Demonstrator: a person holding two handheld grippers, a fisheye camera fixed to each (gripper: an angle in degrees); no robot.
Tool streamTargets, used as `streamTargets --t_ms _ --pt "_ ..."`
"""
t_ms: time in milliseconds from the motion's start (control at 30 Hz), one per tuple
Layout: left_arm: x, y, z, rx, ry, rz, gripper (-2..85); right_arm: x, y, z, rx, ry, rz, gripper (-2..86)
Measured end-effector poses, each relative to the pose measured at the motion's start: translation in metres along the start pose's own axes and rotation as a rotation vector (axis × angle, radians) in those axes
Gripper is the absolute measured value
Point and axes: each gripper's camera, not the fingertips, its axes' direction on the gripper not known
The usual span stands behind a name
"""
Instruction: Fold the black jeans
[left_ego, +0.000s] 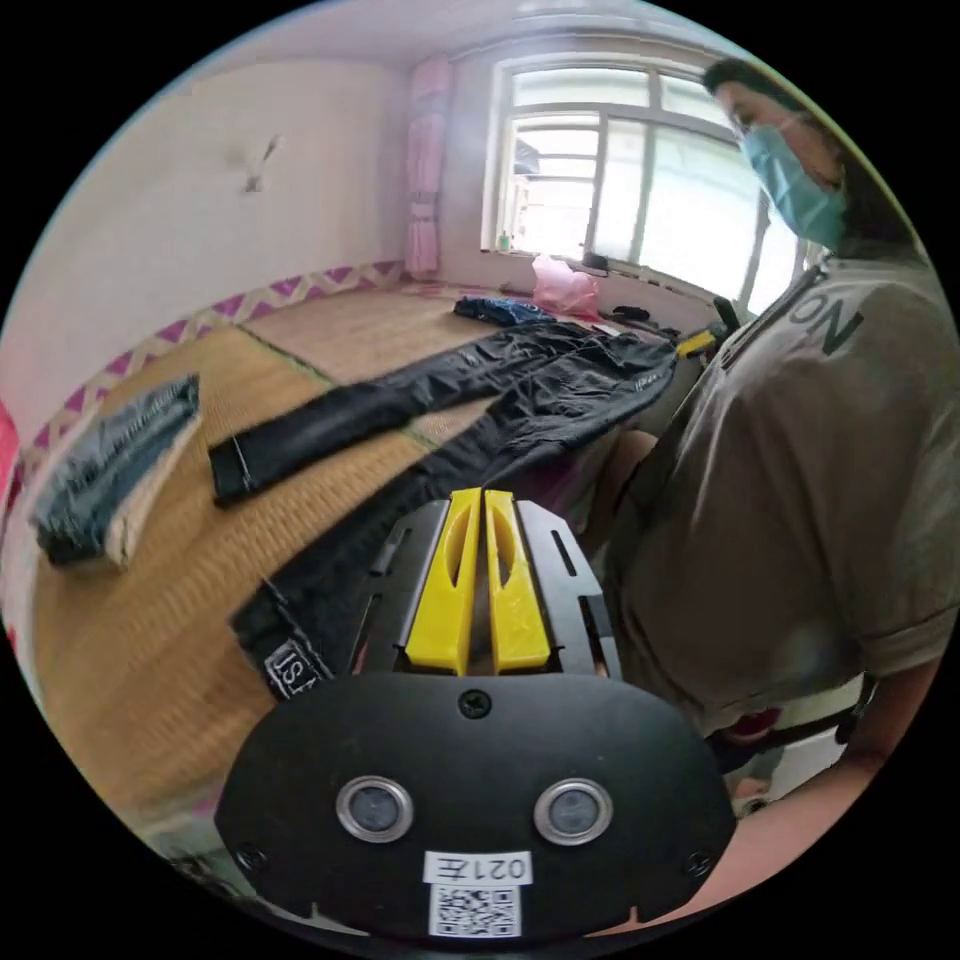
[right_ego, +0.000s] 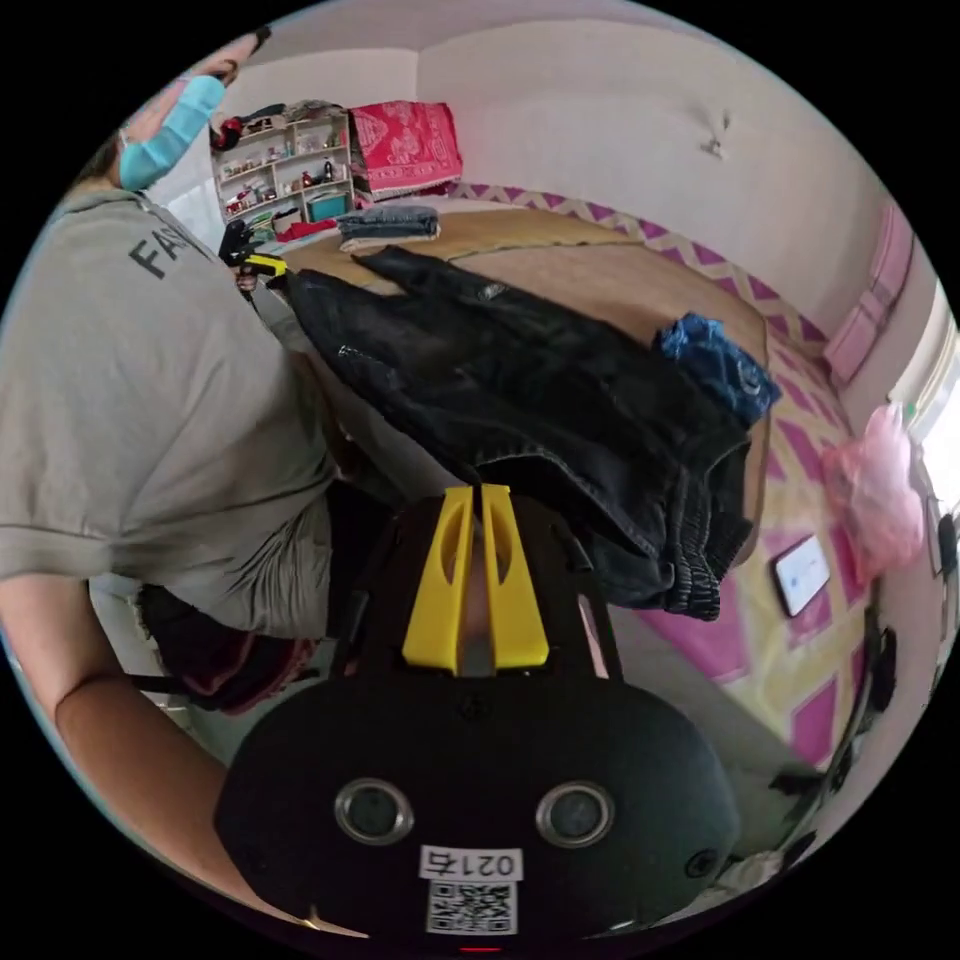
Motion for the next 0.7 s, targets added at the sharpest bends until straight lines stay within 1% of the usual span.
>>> streamTargets --t_ms 100,233,333,367,433,467,500,533,600,700 --pt "-0.002 0.038 0.02 -0.007 0.054 -0.117 -0.9 0.002 0.035 0.042 -0.062 -0.062 0.088 -0.2" --pt "-0.01 0.061 0.024 0.03 0.081 -0.21 -0.7 0.022 0.06 0.066 -0.033 -0.108 0.198 2.1" --pt "-0.015 0.061 0.02 0.003 0.112 -0.223 -0.3 0.032 0.057 0.053 -0.063 -0.194 0.166 6.5" --pt "-0.018 0.059 0.01 0.02 0.127 -0.225 0.1 0.034 0.056 0.046 -0.049 -0.218 0.154 7.2" --pt "-0.026 0.061 -0.016 0.117 0.139 -0.245 0.8 0.052 0.055 0.001 0.126 -0.298 0.145 9.2" --pt "-0.033 0.063 -0.035 0.185 0.105 -0.279 1.6 0.058 0.055 -0.01 0.18 -0.291 0.155 9.6" --pt "-0.04 0.06 -0.048 0.212 0.043 -0.299 2.7 0.07 0.051 -0.025 0.254 -0.235 0.193 9.7" --pt "-0.042 0.056 -0.051 0.205 0.008 -0.299 3.0 0.078 0.04 -0.03 0.281 -0.162 0.207 9.6" --pt "-0.053 0.028 -0.042 0.118 -0.104 -0.274 4.1 0.087 0.011 -0.02 0.251 -0.081 0.198 9.4" --pt "-0.077 -0.016 -0.002 0.026 -0.161 -0.264 4.4 0.098 -0.057 0.028 0.123 0.018 0.136 9.1"
